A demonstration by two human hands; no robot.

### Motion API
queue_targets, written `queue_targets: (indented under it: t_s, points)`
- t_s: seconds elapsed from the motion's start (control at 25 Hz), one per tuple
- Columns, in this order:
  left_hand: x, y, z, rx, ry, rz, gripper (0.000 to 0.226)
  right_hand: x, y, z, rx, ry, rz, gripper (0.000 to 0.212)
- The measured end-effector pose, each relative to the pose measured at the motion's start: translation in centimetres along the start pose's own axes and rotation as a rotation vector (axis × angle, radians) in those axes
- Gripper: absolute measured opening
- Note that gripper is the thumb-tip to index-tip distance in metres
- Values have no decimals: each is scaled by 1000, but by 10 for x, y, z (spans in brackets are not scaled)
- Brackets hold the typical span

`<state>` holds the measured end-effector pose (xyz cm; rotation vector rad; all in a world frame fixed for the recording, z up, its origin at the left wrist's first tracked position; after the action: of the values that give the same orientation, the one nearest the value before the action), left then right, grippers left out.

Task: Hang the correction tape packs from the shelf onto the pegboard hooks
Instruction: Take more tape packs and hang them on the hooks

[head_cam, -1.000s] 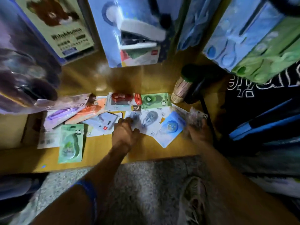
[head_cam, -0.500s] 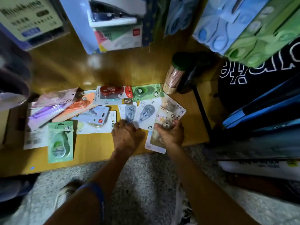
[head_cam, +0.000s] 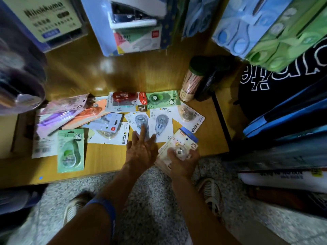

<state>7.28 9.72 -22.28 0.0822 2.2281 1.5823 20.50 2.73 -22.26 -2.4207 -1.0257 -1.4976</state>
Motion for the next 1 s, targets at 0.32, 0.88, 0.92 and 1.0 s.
queue_targets:
  t_s: [0.32, 0.88, 0.92, 1.0]
  points:
    - [-6, -15, -60, 59, -50, -39, 70, -8, 63, -11, -86, -93, 324, 85]
    - [-20, -13, -79, -404, 658, -1392, 54, -6, 27, -31, 413, -304, 284, 36]
    - [-21, -14, -76, -400, 678, -1470, 58, -7, 26, -35, 406, -305, 323, 40]
    - [-28, -7, -75, -353, 706, -1563, 59, -5, 24, -37, 378, -302, 367, 40]
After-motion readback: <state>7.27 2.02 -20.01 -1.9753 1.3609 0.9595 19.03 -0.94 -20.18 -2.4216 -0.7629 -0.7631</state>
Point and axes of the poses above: each hand's wrist, its own z-axis towards the middle knuckle, its own y-axis out of the back of the hand, x = y × z, the point moved 2 cm from there along z, towards the middle knuckle, and after that the axes turned 4 degrees about z, right-handed, at the moved point
